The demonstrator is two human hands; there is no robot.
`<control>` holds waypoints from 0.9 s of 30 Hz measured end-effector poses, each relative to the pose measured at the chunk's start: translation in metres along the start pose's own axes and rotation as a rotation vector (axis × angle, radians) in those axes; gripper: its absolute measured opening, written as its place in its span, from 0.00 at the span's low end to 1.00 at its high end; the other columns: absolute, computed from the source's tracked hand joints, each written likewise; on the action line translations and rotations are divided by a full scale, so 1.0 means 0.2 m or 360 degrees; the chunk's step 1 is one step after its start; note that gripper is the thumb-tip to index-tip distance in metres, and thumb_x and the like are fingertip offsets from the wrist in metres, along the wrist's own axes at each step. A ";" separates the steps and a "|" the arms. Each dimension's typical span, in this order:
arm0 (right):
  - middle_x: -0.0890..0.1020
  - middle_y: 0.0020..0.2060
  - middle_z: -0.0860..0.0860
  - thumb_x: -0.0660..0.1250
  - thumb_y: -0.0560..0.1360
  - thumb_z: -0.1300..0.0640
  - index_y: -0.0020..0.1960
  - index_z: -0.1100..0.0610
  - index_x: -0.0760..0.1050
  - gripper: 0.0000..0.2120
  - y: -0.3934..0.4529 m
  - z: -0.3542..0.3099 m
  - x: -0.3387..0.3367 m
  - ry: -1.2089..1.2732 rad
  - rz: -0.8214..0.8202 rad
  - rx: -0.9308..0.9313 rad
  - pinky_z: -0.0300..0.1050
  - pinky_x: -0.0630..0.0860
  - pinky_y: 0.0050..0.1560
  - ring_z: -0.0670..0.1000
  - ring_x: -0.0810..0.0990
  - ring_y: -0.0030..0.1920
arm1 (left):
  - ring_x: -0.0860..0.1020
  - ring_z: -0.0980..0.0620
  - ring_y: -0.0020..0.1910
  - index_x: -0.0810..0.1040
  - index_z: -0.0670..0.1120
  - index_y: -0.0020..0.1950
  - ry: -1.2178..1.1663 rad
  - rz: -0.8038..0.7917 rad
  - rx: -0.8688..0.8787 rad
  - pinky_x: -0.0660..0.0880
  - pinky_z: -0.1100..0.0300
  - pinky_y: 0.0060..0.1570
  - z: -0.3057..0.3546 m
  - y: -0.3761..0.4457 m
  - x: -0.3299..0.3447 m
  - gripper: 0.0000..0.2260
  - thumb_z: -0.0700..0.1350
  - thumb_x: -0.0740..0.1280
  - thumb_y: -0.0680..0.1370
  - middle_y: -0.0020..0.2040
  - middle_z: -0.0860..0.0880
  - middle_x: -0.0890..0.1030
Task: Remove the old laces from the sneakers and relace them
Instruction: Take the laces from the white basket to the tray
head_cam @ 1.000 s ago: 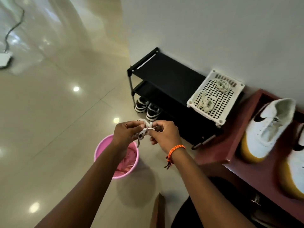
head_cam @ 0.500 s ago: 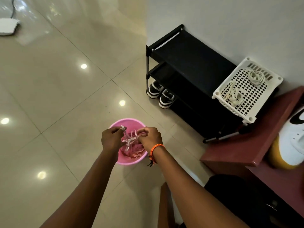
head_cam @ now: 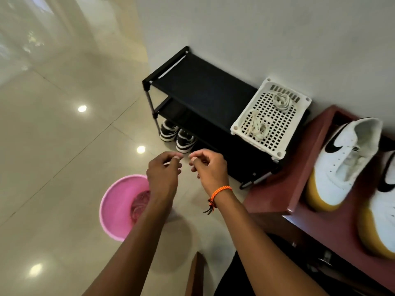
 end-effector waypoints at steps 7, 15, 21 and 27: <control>0.87 0.40 0.47 0.68 0.77 0.66 0.45 0.52 0.85 0.11 0.26 -0.08 -0.48 0.0074 0.0359 -0.0199 0.44 0.82 0.41 0.46 0.86 0.43 | 0.86 0.54 0.49 0.86 0.51 0.52 -0.0025 -0.0315 0.0328 0.85 0.46 0.55 0.27 0.01 0.58 0.09 0.40 0.68 0.83 0.47 0.53 0.87; 0.87 0.42 0.48 0.68 0.77 0.68 0.47 0.54 0.86 0.12 0.51 -0.02 -0.81 0.0122 0.0489 -0.0246 0.44 0.84 0.45 0.48 0.86 0.44 | 0.85 0.61 0.47 0.84 0.50 0.52 0.0142 -0.0384 0.0503 0.84 0.56 0.49 0.38 0.10 1.00 0.09 0.37 0.68 0.82 0.48 0.56 0.86; 0.85 0.53 0.48 0.68 0.77 0.65 0.57 0.53 0.85 0.13 0.81 0.06 -1.04 -0.0455 0.0770 -0.0389 0.50 0.80 0.61 0.49 0.82 0.58 | 0.75 0.44 0.69 0.72 0.48 0.75 0.0913 -0.0481 0.0866 0.73 0.43 0.69 0.34 0.14 1.29 0.25 0.36 0.68 0.79 0.71 0.47 0.77; 0.70 0.75 0.57 0.67 0.78 0.64 0.75 0.47 0.74 0.28 1.09 0.10 -1.11 -0.1262 0.0660 -0.0231 0.60 0.74 0.68 0.61 0.65 0.75 | 0.76 0.42 0.65 0.79 0.51 0.68 0.1588 -0.0329 0.1133 0.71 0.51 0.57 0.31 0.11 1.37 0.17 0.43 0.69 0.79 0.68 0.46 0.77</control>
Point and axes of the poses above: each hand's wrist, its own y-axis towards the middle knuckle, its own x-axis out of the palm, z = x × y, the point moved 1 cm from there along y, towards the middle knuckle
